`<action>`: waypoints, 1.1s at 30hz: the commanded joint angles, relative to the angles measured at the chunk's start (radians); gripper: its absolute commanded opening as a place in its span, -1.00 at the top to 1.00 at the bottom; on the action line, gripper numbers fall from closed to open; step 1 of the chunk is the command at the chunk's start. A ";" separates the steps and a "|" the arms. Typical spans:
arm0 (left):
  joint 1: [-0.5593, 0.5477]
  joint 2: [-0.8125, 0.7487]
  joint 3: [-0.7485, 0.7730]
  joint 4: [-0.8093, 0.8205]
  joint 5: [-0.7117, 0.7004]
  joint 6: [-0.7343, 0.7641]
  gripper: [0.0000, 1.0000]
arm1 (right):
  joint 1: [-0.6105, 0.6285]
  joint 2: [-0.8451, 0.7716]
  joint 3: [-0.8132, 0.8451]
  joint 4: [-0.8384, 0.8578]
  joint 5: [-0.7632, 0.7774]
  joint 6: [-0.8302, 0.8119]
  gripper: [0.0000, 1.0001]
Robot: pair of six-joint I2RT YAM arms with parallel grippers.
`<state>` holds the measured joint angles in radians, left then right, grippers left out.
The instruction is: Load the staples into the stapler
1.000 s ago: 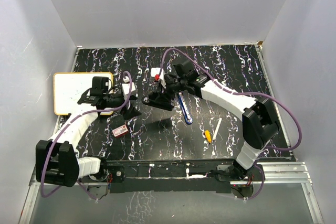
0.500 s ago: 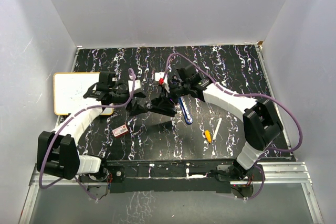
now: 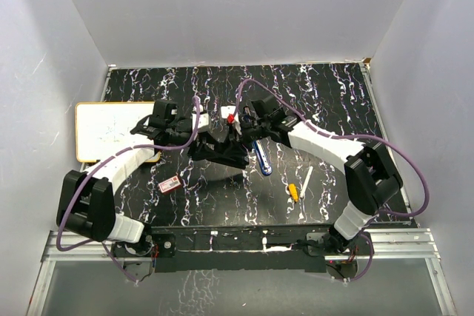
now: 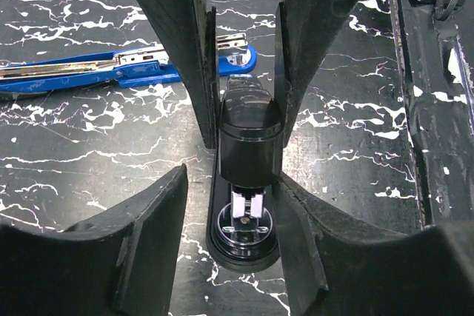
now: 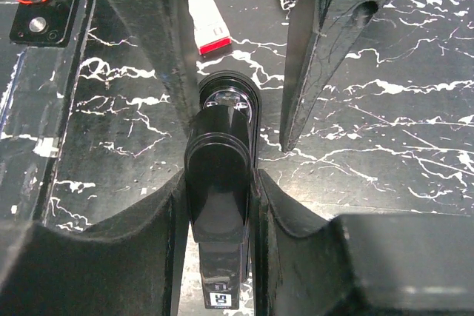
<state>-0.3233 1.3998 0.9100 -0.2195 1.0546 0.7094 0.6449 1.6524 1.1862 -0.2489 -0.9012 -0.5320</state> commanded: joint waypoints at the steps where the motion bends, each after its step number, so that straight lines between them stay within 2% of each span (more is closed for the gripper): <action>1: -0.006 0.001 -0.014 0.051 0.053 -0.015 0.08 | -0.012 -0.081 -0.004 0.124 -0.053 0.013 0.84; 15: -0.007 0.013 -0.035 0.030 0.066 0.041 0.43 | -0.055 -0.105 -0.060 0.210 -0.094 0.060 0.84; 18: -0.007 0.011 -0.037 0.012 0.062 0.068 0.63 | -0.070 -0.120 -0.081 0.226 -0.103 0.060 0.84; 21: -0.007 0.003 -0.043 0.001 0.040 0.092 0.99 | -0.102 -0.141 -0.113 0.249 -0.116 0.061 0.84; 29: -0.002 -0.052 -0.107 0.047 -0.019 0.114 1.00 | -0.192 -0.213 -0.248 0.299 -0.136 0.004 0.84; 33: -0.002 -0.055 -0.125 0.019 -0.068 0.187 1.00 | -0.247 -0.235 -0.304 0.303 -0.151 -0.017 0.84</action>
<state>-0.3325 1.3933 0.8089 -0.1551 1.0248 0.8013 0.4694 1.4761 0.9127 -0.0250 -1.0458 -0.5114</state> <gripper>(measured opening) 0.180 0.343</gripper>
